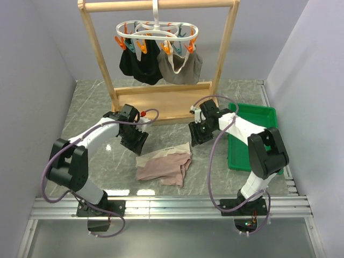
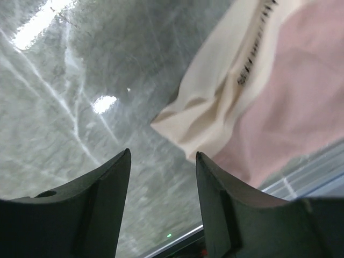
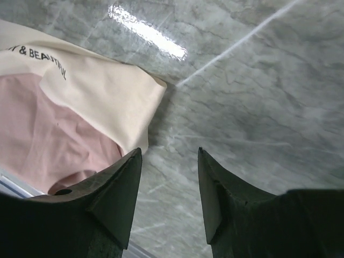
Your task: Clip the underwear to the hanger
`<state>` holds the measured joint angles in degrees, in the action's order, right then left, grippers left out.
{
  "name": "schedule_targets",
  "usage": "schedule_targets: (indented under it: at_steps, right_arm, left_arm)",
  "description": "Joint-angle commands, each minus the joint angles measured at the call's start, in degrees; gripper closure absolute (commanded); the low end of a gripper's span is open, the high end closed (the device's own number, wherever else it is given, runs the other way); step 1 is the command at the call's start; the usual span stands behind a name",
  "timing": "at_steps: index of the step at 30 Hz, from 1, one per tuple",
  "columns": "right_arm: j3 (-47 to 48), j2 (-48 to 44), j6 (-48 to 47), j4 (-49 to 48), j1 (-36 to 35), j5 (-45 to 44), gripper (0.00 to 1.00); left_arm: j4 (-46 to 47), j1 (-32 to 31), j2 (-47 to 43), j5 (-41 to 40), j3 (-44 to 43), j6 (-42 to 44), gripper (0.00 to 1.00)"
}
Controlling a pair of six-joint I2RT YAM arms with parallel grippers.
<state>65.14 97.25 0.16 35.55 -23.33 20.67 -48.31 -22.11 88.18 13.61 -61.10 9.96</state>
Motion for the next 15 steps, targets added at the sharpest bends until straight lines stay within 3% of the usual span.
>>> schedule_targets:
  at_steps: [1, 11, 12, 15]
  right_arm:
    - [-0.28, 1.35, 3.09, -4.52, -1.97, -1.24, 0.46]
    - [3.58, 9.53, 4.41, -4.35, -3.56, 0.95, 0.46]
    - [3.67, 10.06, 4.67, -4.26, -3.56, 1.48, 0.47]
    - [3.67, 10.68, 4.58, -4.26, -3.56, 2.27, 0.55]
  left_arm:
    - [3.75, -0.22, 2.95, 0.19, 1.59, -8.54, 0.42]
    - [5.25, -1.27, 9.99, 1.07, 2.74, -9.52, 0.48]
    - [6.03, -1.27, 10.43, 1.51, 2.92, -9.6, 0.55]
    - [6.91, -1.53, 12.62, 3.53, 3.44, -9.6, 0.6]
